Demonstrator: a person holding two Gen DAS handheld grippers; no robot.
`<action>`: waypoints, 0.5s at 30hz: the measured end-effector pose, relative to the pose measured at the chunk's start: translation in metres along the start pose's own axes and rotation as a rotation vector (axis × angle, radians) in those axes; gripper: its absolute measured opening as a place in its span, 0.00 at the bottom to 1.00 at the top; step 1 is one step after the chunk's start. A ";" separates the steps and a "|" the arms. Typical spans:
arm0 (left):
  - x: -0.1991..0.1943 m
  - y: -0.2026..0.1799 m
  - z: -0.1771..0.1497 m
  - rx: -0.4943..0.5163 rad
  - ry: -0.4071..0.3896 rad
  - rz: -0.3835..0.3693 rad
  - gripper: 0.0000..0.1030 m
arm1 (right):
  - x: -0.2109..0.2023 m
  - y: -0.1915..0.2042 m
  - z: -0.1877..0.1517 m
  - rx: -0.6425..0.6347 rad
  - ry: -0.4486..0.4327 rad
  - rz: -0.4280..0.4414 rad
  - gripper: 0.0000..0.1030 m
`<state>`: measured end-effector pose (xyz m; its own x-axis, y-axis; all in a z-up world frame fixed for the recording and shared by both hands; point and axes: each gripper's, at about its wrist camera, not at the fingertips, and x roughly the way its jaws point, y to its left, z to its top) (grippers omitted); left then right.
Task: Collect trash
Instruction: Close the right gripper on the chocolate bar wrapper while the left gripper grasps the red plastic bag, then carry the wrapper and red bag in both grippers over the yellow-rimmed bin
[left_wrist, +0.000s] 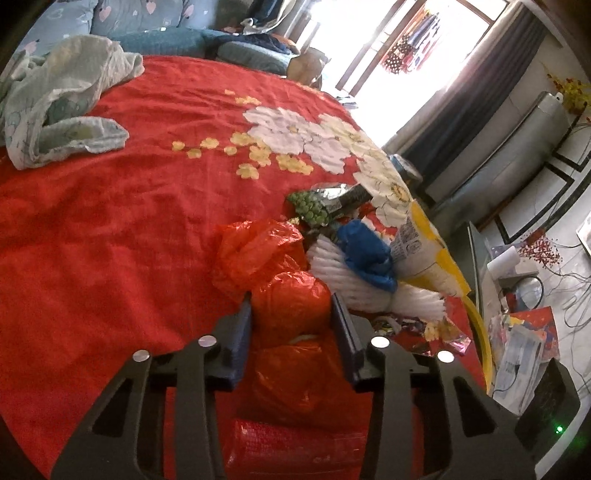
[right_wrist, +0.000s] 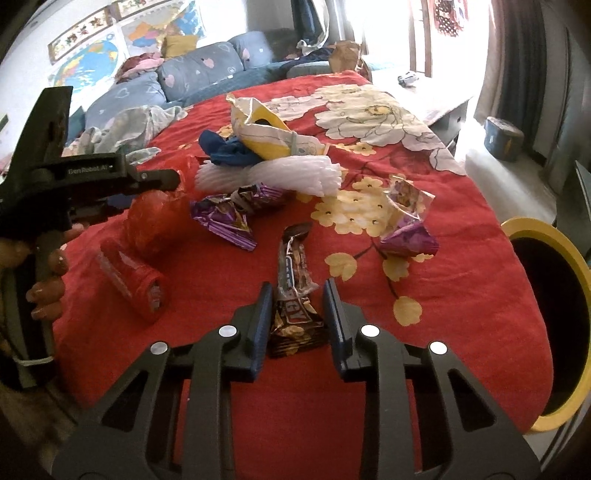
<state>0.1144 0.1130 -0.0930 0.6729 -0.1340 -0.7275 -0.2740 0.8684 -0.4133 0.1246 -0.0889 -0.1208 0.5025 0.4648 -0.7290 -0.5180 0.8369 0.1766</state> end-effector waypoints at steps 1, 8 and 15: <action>-0.003 0.000 0.001 0.002 -0.011 -0.002 0.35 | -0.001 0.000 0.000 0.000 -0.003 0.001 0.20; -0.032 -0.004 0.012 0.016 -0.123 -0.010 0.34 | -0.008 0.002 0.004 -0.007 -0.035 0.011 0.19; -0.052 -0.017 0.016 0.046 -0.176 -0.034 0.34 | -0.025 0.004 0.010 -0.009 -0.088 0.031 0.19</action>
<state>0.0947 0.1132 -0.0394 0.7925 -0.0816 -0.6043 -0.2198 0.8862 -0.4079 0.1169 -0.0943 -0.0951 0.5445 0.5142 -0.6626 -0.5401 0.8194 0.1920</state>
